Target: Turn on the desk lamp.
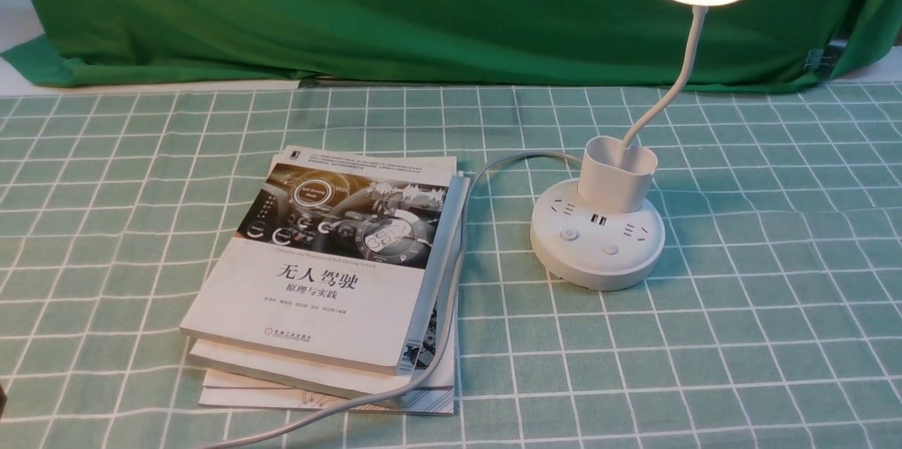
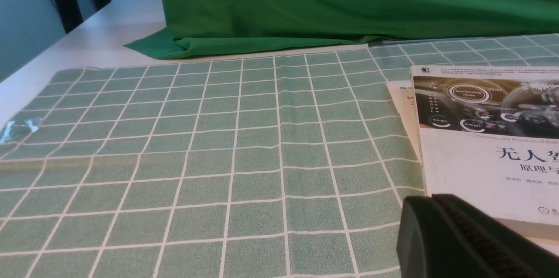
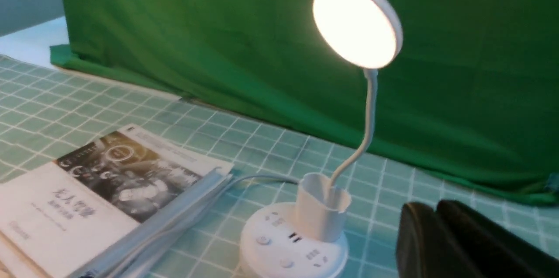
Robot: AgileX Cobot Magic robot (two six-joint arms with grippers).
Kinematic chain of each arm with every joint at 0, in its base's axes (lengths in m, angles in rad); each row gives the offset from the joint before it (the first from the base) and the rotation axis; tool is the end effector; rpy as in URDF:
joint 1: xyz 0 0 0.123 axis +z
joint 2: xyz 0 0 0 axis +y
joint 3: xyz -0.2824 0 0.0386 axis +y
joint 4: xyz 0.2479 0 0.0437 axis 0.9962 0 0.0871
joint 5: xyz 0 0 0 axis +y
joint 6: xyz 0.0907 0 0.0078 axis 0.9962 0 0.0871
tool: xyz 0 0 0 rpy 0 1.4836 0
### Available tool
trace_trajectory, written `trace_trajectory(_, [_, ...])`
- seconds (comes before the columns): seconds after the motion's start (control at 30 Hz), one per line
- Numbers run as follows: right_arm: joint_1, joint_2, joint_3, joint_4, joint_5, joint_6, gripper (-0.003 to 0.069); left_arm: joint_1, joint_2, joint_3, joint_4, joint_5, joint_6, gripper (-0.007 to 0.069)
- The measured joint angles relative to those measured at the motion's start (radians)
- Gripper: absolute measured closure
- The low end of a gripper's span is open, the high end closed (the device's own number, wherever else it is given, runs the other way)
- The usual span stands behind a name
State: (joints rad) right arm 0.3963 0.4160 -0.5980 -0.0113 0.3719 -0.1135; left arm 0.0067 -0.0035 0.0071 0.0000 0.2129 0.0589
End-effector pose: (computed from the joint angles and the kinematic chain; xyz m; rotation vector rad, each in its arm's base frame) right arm 0.0774 0.0320 0.3508 -0.4285 1.6218 0.2020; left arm 0.0558 0.0004 0.1916 0.0444 1.6998 0.0490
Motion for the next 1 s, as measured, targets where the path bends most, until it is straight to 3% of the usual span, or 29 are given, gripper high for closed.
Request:
trace_trajectory(0.13, [-0.082, -0.150, 0.169, -0.101, -0.106, 0.065, 0.0544, 0.000, 0.000, 0.000, 0.000, 0.000, 0.000, 0.0603])
trace_trajectory(0.37, [-0.325, -0.394, 0.457, -0.117, -0.237, 0.196, 0.0527, 0.000, 0.000, 0.000, 0.000, 0.000, 0.000, 0.0603])
trace_trajectory(0.53, [-0.457, -0.412, 0.585, -0.117, -0.268, 0.253, 0.0513, 0.000, 0.000, 0.000, 0.000, 0.000, 0.000, 0.0603])
trace_trajectory(1.0, [-0.417, -0.412, 0.608, -0.117, -0.154, 0.284, 0.0475, 0.000, 0.000, 0.000, 0.000, 0.000, 0.000, 0.0603])
